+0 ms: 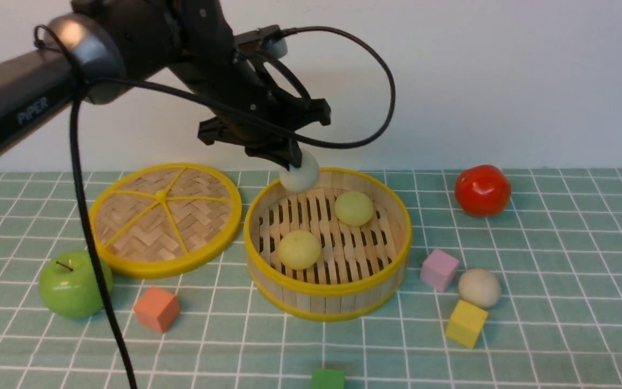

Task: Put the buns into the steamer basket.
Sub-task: Use the left arm to put the steamed stuffed bun into the steamer, then use the right arm to grab a steamed stuffed bun

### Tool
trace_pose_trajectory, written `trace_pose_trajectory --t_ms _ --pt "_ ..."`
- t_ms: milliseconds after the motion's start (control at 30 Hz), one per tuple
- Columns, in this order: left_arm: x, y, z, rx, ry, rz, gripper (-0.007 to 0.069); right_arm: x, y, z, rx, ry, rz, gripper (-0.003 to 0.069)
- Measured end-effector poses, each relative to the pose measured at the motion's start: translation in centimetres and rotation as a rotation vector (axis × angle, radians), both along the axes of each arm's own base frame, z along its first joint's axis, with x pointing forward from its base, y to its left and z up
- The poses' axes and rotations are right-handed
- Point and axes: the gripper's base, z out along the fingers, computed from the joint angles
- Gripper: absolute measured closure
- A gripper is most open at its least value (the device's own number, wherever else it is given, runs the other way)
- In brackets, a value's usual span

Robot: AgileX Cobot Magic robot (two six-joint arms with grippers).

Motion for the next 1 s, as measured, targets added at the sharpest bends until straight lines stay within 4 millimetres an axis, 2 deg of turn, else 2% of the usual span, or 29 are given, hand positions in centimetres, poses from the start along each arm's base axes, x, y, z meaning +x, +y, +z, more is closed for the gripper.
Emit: trace_pose_trajectory --t_ms 167,200,300,333,367,400,433,533,733,800,867,900,933,967,1000 --pt "1.1 -1.3 -1.5 0.055 -0.017 -0.02 0.063 0.0 0.0 0.0 0.0 0.0 0.0 0.0419" --pt "1.7 -1.4 -2.6 0.075 -0.011 -0.007 0.063 0.0 0.0 0.0 0.0 0.0 0.0 0.0419" --pt "2.4 -1.6 -4.2 0.095 0.002 0.006 0.0628 0.0 0.0 0.0 0.0 0.0 0.0 0.0419" --pt "2.9 -1.7 -5.5 0.103 0.007 0.015 0.0627 0.0 0.0 0.0 0.0 0.0 0.0 0.0419" --pt "3.0 -1.7 -5.6 0.105 0.003 0.018 0.0627 0.0 0.0 0.0 0.0 0.0 0.0 0.0419" --pt "3.5 -1.8 -6.9 0.111 -0.001 0.026 0.0624 0.0 0.0 0.0 0.0 0.0 0.0 0.0419" --pt "3.6 -1.8 -6.9 0.112 -0.005 0.027 0.0624 0.0 0.0 0.0 0.0 0.0 0.0 0.0419" --pt "4.2 -2.0 -8.6 0.123 -0.003 0.031 0.0613 0.0 0.0 0.0 0.0 0.0 0.0 0.0419" --pt "4.2 -2.1 -8.7 0.128 0.008 0.03 0.0547 0.0 0.0 0.0 0.0 0.0 0.0 0.0419" --pt "4.1 -2.0 -8.1 0.134 0.026 0.025 0.046 0.0 0.0 0.0 0.0 0.0 0.0 0.0419" --pt "4.0 -2.0 -7.7 0.138 0.036 0.022 0.042 0.0 0.0 0.0 0.0 0.0 0.0 0.0419" --pt "3.8 -2.0 -7.1 0.143 0.044 0.018 0.0345 0.0 0.0 0.0 0.0 0.0 0.0 0.0419" --pt "3.8 -2.0 -7.0 0.144 0.043 0.017 0.0337 0.0 0.0 0.0 0.0 0.0 0.0 0.0419" --pt "3.5 -1.9 -6.2 0.146 0.04 0.016 0.028 0.0 0.0 0.0 0.0 0.0 0.0 0.0419" --pt "3.4 -1.8 -6.0 0.147 0.04 0.015 0.0268 0.0 0.0 0.0 0.0 0.0 0.0 0.0419"
